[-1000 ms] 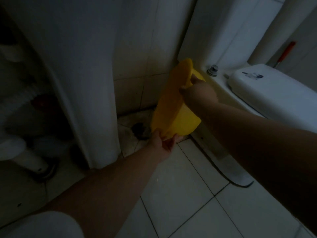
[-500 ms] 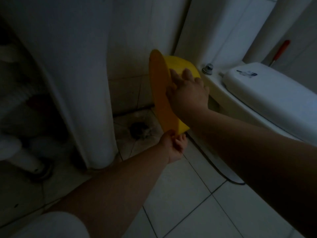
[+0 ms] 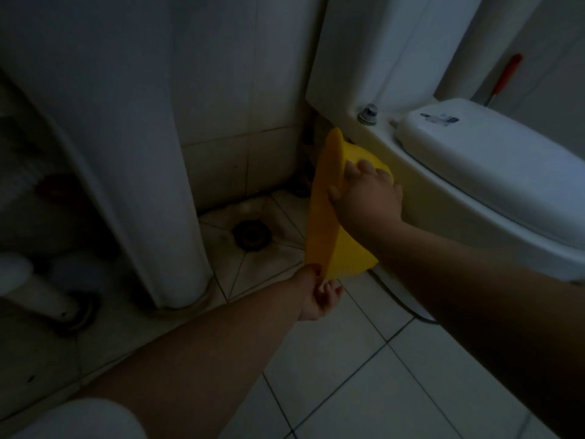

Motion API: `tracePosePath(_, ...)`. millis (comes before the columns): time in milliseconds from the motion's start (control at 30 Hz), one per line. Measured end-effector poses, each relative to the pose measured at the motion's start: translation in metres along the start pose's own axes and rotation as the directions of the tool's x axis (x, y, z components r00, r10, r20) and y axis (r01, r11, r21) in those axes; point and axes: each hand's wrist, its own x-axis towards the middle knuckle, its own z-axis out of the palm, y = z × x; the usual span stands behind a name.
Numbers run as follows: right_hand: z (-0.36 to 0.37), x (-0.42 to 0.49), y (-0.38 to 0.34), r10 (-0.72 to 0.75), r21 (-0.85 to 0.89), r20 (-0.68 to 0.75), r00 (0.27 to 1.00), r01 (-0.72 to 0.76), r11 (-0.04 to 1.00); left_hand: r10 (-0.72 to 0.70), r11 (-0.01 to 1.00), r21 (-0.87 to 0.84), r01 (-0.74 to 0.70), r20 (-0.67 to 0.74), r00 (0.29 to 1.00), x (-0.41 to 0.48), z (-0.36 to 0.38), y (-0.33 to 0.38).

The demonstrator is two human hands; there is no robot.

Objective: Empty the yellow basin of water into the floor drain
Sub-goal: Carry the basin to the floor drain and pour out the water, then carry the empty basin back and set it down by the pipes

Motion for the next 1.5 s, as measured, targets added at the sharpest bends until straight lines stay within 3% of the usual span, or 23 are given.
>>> tracePosePath(300, 0.014, -0.035, 0.029, 0.116, 0.048, 0.021, 0.993, -0.117, 0.992, -0.048, 0.971, 0.225, 0.081, -0.15, 0.988, 0.021, -0.024, -0.016)
tracePosePath(500, 0.024, -0.063, 0.06, 0.358, 0.237, 0.01, 0.934, -0.35, 0.906, -0.032, 0.934, 0.341, 0.109, -0.226, 0.974, 0.025, -0.04, -0.018)
tracePosePath(633, 0.037, -0.082, 0.094, 0.512, 0.361, 0.104, 0.852, -0.512, 0.779, 0.064, 0.922, 0.383, 0.047, -0.272, 0.96, 0.032, -0.039, -0.023)
tracePosePath(800, 0.05, -0.11, 0.128, 0.639, 0.528, 0.291, 0.713, -0.676, 0.514, 0.168, 0.867, 0.497, -0.01, -0.273, 0.947, 0.035, -0.034, -0.022)
tracePosePath(967, 0.051, -0.152, 0.177, 0.66, 0.594, 0.507, 0.554, -0.779, 0.198, 0.193, 0.754, 0.656, 0.032, -0.268, 0.944, 0.036, -0.01, -0.032)
tracePosePath(1100, 0.051, -0.191, 0.233, 0.65, 0.536, 0.646, 0.401, -0.844, -0.011, 0.188, 0.629, 0.775, 0.061, -0.228, 0.955, 0.042, 0.026, -0.052)
tracePosePath(1367, 0.048, -0.268, 0.331, 0.693, 0.43, 0.692, 0.204, -0.887, -0.168, 0.024, 0.425, 0.884, 0.196, -0.228, 0.973, 0.067, 0.1, -0.13)
tracePosePath(1500, 0.044, -0.305, 0.374, 0.73, 0.445, 0.667, 0.149, -0.865, -0.23, -0.008, 0.37, 0.908, 0.198, -0.209, 0.978, 0.088, 0.135, -0.175)
